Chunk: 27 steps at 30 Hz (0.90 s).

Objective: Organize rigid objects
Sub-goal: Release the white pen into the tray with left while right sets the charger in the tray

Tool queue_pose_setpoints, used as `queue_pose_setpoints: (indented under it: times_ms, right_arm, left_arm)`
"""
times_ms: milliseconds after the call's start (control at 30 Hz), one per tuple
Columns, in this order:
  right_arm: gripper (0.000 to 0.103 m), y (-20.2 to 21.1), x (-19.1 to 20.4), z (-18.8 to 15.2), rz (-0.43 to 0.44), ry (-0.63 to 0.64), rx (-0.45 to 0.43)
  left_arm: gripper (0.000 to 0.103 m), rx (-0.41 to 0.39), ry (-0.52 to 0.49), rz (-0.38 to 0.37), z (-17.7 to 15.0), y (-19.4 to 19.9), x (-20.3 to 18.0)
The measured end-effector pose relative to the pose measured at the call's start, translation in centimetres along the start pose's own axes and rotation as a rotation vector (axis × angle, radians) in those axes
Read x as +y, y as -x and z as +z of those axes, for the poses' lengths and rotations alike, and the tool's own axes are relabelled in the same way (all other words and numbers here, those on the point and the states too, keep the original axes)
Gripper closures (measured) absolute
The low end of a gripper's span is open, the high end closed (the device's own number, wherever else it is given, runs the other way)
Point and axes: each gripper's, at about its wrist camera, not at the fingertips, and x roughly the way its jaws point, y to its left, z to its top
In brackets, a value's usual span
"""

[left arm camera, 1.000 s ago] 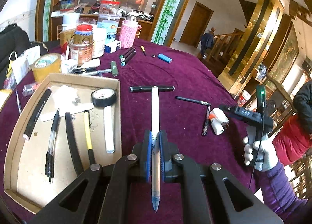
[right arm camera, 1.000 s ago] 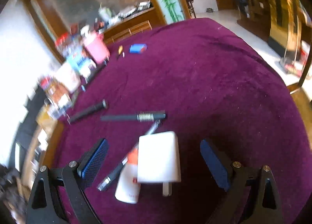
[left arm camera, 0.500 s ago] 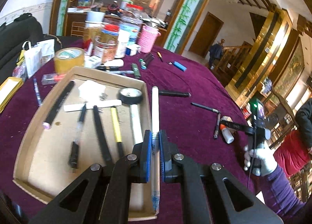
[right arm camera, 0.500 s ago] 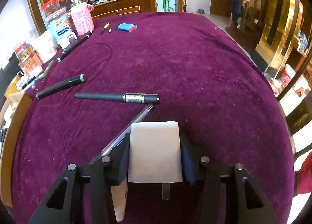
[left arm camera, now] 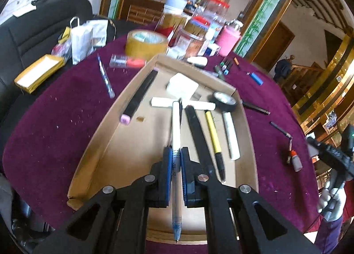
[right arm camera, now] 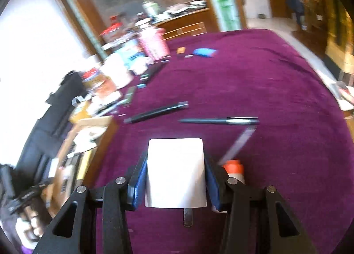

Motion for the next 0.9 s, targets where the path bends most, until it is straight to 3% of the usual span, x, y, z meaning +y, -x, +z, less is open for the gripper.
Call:
queue_pose_setpoints:
  times_ms: [133, 367, 433, 567, 667, 733, 800, 900]
  right_arm:
    - [0.052, -1.7, 4.7, -0.1, 0.118, 0.040, 0.058]
    - [0.052, -5.5, 12.1, -1.2, 0.213, 0.126, 0.154]
    - [0.052, -6.5, 13.7, -1.4, 0.221, 0.150, 0.177]
    - [0.052, -8.9, 17.2, -2.1, 0.227, 0.200, 0.226]
    - [0.052, -10.5, 19.5, -2.6, 0.215, 0.241, 0.254]
    - [0.052, -11.6, 20.7, -2.9, 0.193, 0.271, 0.266]
    - [0.052, -12.4, 21.6, -3.3, 0.158, 0.306, 0.268]
    - [0.052, -13.7, 22.7, -3.7, 0.093, 0.353, 0.266]
  left_arm:
    - [0.096, 0.033, -0.017, 0.036, 0.2, -1.3, -0.1]
    - [0.095, 0.065, -0.020, 0.141, 1.4, -3.6, 1.7]
    - [0.081, 0.066, -0.007, 0.141, 1.5, -3.7, 2.3]
    - [0.072, 0.045, -0.008, 0.082, 1.2, -3.0, 2.3]
    - [0.057, 0.016, -0.013, 0.046, 0.9, -1.9, 1.8]
    - [0.041, -0.019, -0.014, 0.038, 0.7, -0.9, 1.6]
    - [0.034, -0.052, -0.007, 0.042, 0.5, 0.1, 1.8]
    - [0.034, -0.065, 0.002, 0.032, 0.5, 0.8, 2.2]
